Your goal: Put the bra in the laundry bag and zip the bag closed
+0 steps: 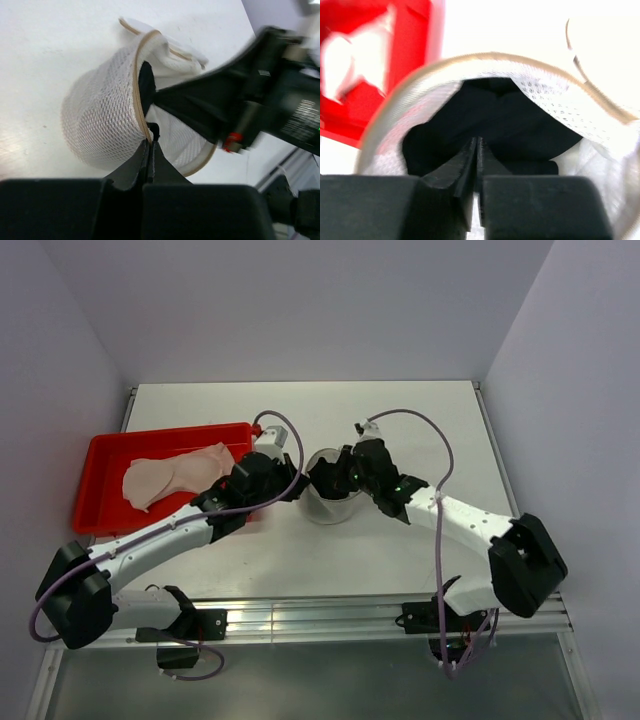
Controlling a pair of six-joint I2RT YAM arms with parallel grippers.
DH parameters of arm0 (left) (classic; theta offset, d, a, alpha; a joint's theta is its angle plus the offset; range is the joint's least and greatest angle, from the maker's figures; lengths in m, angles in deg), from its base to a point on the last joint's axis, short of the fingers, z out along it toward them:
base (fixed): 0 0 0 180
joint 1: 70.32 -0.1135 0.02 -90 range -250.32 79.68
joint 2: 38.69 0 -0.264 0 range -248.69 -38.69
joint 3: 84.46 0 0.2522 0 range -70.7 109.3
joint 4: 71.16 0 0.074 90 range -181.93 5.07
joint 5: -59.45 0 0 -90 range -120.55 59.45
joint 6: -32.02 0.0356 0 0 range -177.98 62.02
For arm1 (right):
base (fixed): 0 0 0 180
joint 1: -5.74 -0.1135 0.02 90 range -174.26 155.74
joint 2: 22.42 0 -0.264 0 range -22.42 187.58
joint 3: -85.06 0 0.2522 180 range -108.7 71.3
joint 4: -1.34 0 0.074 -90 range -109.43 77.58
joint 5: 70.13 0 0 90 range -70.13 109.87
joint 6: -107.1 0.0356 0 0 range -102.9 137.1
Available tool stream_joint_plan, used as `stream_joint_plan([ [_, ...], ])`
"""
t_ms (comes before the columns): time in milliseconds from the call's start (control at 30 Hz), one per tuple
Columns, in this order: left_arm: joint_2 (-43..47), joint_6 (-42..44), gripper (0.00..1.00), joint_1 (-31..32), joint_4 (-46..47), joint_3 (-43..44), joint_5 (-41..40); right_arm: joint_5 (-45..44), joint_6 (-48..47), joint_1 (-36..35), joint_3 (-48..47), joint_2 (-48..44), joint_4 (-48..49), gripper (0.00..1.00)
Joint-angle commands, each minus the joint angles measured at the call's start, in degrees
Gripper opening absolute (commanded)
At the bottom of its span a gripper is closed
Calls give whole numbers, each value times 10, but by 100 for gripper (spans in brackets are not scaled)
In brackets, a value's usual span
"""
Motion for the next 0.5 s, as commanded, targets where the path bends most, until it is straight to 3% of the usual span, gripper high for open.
stream_joint_plan([
  [0, -2, 24, 0, -6, 21, 46, -71, -58, -10, -1, -16, -78, 36, 18],
  [100, -48, 33, 0, -32, 53, 69, -72, -72, -21, -1, -7, -128, 22, 26],
  [367, -114, 48, 0, -86, 137, 57, -64, -75, -30, -1, 51, -214, 15, 26],
  [467, -105, 36, 17, -102, 132, 34, -93, -71, -33, 0, 64, -218, 22, 26],
])
